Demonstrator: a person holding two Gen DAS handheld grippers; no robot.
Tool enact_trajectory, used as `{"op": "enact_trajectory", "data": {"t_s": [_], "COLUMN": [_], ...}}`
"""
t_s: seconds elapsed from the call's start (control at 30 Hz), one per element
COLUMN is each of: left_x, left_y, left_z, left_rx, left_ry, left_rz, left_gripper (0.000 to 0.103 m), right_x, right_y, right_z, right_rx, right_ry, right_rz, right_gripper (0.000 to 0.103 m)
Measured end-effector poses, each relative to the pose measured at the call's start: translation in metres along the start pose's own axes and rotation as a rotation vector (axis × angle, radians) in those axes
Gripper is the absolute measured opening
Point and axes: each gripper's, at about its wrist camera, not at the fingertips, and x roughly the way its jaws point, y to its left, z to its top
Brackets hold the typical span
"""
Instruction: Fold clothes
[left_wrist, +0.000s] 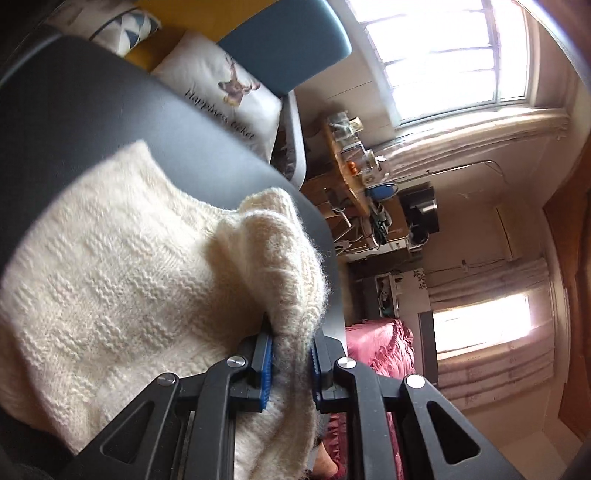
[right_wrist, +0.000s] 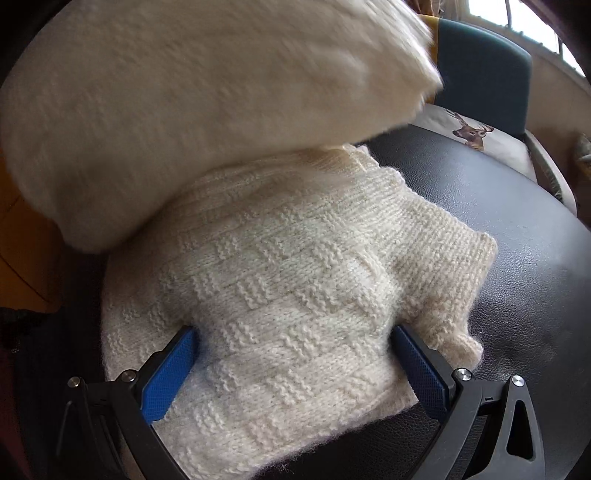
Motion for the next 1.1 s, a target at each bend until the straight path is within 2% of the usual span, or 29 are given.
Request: {"op": "enact_trajectory", "data": {"t_s": [0.2,0.43,0.53,0.7,0.73,0.8,0.9,1.0,1.07,1.1], "left_x": [0.032,0.051,0.059,0.035,0.025,0.001,-0.034,-0.058,-0.067,-0.068], "left_y": [0.006,0.028,0.036,-0.003,-0.010,-0.019,-0.006,0.026,0.053,0.060], "left_z": [-0.021,-0.023,-0.024,-0.028,-0.026,-0.015,0.012,0.030,0.037,0.036], "left_rx": [-0.024,-0.137,-0.183,-0.089,-0.059,0.034,0.165,0.291,0.261,0.254], "left_ry": [0.056,0.112,0.137,0.209,0.206,0.162,0.041,-0.081,-0.116,-0.125], "left_rz": [-0.004,-0.025,-0.036,-0.161,-0.181,-0.169,-0.019,0.247,0.309,0.288], "left_gripper": [0.014,0.017,0.021,0.021,0.021,0.021,0.022,0.022,0.022,0.022], "right_x": [-0.004,-0.010,-0.020,-0.046,-0.052,-0.064,-0.085,-0.107,-0.124,-0.133], "right_y": [0.005,0.010,0.017,0.026,0.027,0.027,0.033,0.033,0.041,0.045], "right_z": [0.000,-0.002,-0.005,-0.019,-0.024,-0.034,-0.050,-0.051,-0.047,-0.044], "right_rx": [-0.004,-0.022,-0.061,-0.101,-0.096,-0.078,-0.050,-0.004,0.021,0.032], "right_ry": [-0.019,-0.052,-0.047,-0.028,-0.023,-0.014,0.007,-0.012,-0.074,-0.108], "right_rz": [0.003,0.001,-0.026,-0.073,-0.081,-0.095,-0.103,-0.070,0.011,0.058], "right_gripper": [0.103,0.103,0.103,0.103,0.103,0.103,0.103,0.103,0.103,0.103]}}
